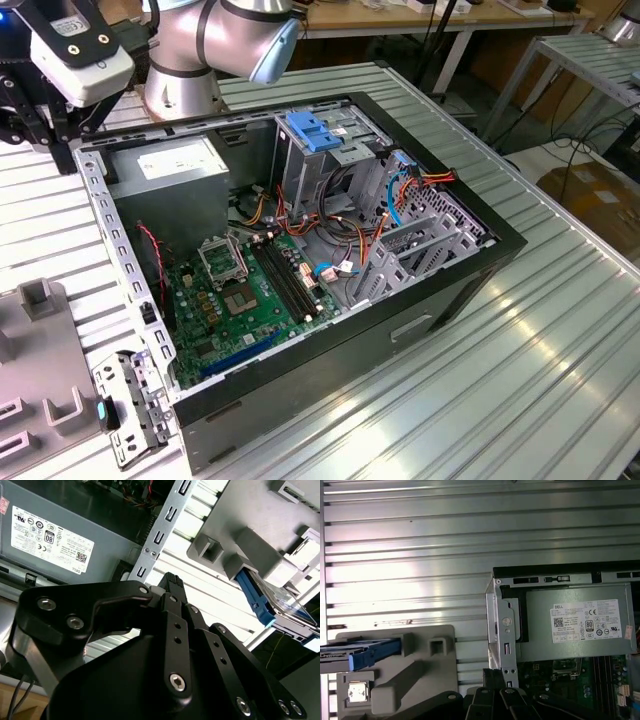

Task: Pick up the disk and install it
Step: 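Reach for the disk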

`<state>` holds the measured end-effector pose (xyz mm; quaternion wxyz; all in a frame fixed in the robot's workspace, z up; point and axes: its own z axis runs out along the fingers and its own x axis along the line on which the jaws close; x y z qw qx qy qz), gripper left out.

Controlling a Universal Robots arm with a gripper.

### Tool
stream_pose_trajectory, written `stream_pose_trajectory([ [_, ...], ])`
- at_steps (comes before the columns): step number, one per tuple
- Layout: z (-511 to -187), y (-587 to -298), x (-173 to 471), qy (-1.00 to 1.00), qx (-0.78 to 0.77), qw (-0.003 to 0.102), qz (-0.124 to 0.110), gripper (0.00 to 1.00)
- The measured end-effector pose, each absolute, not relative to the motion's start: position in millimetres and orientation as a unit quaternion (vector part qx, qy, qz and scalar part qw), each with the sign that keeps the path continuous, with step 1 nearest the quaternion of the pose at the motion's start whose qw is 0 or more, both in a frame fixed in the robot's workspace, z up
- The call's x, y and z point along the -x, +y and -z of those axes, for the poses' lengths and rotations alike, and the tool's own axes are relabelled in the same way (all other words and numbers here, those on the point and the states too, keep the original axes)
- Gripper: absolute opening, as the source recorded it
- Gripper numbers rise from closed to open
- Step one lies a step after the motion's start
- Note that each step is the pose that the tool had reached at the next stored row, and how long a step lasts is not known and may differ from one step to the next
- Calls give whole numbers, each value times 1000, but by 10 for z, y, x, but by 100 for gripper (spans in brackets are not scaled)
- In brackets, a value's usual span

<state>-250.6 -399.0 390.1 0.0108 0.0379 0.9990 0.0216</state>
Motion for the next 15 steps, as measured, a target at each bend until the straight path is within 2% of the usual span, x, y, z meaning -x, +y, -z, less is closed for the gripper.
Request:
stream_pose_trajectory([
  [15, -3896, -3989, 2631, 999, -38, 11, -22, 11],
])
